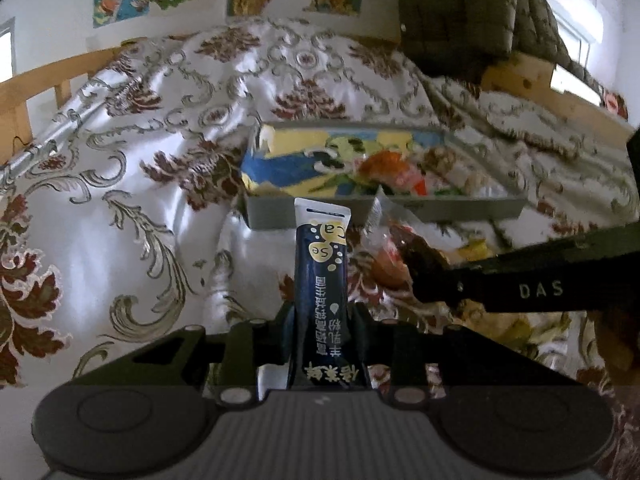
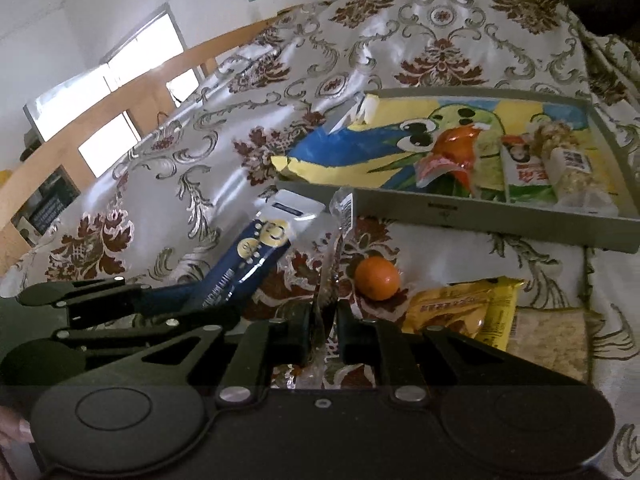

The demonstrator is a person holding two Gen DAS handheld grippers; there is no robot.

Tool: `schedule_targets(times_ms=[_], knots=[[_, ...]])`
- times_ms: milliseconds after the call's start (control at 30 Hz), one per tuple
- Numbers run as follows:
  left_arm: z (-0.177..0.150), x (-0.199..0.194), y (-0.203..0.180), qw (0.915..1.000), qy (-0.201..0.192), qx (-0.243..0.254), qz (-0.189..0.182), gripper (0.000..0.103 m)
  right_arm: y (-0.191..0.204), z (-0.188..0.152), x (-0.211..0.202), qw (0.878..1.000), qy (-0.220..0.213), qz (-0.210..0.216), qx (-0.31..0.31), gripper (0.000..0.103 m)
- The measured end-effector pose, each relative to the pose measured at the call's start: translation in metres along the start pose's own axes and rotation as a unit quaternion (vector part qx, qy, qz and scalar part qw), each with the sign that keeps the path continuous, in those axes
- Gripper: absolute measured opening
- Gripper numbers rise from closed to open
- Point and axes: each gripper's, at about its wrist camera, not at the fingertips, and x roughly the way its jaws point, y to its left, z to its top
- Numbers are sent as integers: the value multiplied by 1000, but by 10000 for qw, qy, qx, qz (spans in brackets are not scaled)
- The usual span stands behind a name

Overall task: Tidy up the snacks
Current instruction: 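Lift the blue stick pack with the left tool while the right tool carries the clear bag to the tray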

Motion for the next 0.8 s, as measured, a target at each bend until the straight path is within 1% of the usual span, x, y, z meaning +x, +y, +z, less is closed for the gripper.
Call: schedule_targets(times_ms=[100,200,300,367,500,600,700,800], knots=[[7,-4,4,9999,-97,-126,37,33,-2,5,-10,9998,-203,45,55,14],[17,-7,6,9993,-241,-265,124,33,-6,15,-22,9985,-535,63,93,14],[36,-7,0,9986,-480,-108,191,33,-17,28,-31,9958,-890,49,213,14],[54,-1,-4,9982,-576,-134,120,34,-28,39,-36,9934,-1107,-14,298,14],[90,22,-17,9964,-786,-316,-98,34,-55,59,-39,9878,-1473,-172,467,14],[116,47,-31,9949,-890,-399,-274,34,-75,68,-38,9842,-1628,-377,584,14],[131,78,-43,9945,-854,-474,-386,34,-94,74,-31,9815,-1692,-510,742,14],[141,111,-49,9948,-724,-580,-410,34,-108,80,-19,9800,-1727,-664,735,14]])
